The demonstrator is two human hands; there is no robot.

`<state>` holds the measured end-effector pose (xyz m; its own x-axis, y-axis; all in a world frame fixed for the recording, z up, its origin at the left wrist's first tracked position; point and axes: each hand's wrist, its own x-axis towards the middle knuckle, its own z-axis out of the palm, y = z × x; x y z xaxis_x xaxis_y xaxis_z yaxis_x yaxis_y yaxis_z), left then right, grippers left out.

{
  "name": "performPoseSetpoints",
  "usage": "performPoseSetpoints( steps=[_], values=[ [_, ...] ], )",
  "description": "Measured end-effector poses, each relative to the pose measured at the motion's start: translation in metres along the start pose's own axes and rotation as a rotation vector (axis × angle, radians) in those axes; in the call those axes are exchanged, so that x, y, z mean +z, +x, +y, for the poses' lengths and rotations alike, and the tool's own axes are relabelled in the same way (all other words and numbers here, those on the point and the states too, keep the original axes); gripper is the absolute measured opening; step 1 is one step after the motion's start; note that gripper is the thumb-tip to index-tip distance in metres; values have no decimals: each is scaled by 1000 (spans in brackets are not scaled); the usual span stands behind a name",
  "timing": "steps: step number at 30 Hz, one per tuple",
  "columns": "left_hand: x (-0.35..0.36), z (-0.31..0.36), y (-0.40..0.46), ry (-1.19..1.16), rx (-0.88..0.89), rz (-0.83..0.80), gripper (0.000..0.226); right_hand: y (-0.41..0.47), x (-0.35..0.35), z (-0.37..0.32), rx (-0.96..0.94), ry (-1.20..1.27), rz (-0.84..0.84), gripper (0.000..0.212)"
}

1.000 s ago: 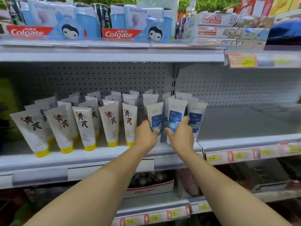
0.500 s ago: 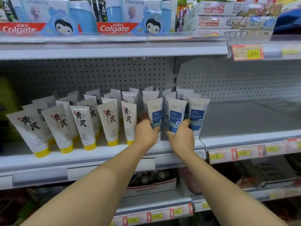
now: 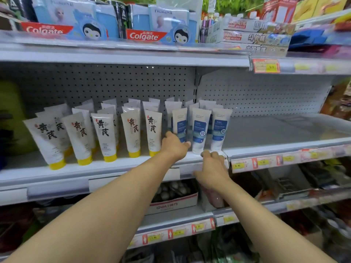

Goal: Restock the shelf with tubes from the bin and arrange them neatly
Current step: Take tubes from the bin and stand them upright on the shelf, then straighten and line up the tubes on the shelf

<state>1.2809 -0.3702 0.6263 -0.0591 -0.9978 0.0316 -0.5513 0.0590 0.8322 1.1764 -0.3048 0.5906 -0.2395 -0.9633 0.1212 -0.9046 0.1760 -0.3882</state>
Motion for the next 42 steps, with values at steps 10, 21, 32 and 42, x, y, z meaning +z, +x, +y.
performPoseSetpoints(
  steps=[10,21,32,42],
  values=[
    [-108,-45,-79,309,56,-39,55,-72,16,-86,-149,-59,-166,74],
    [-245,-117,-140,475,52,41,55,-122,24,-202,-313,-66,-138,78],
    [-299,-146,-121,395,-2,133,59,-82,11,-252,-445,-32,-74,72],
    [-307,-152,-53,281,6,283,73,4,3,-274,-592,-56,11,68]
  ],
)
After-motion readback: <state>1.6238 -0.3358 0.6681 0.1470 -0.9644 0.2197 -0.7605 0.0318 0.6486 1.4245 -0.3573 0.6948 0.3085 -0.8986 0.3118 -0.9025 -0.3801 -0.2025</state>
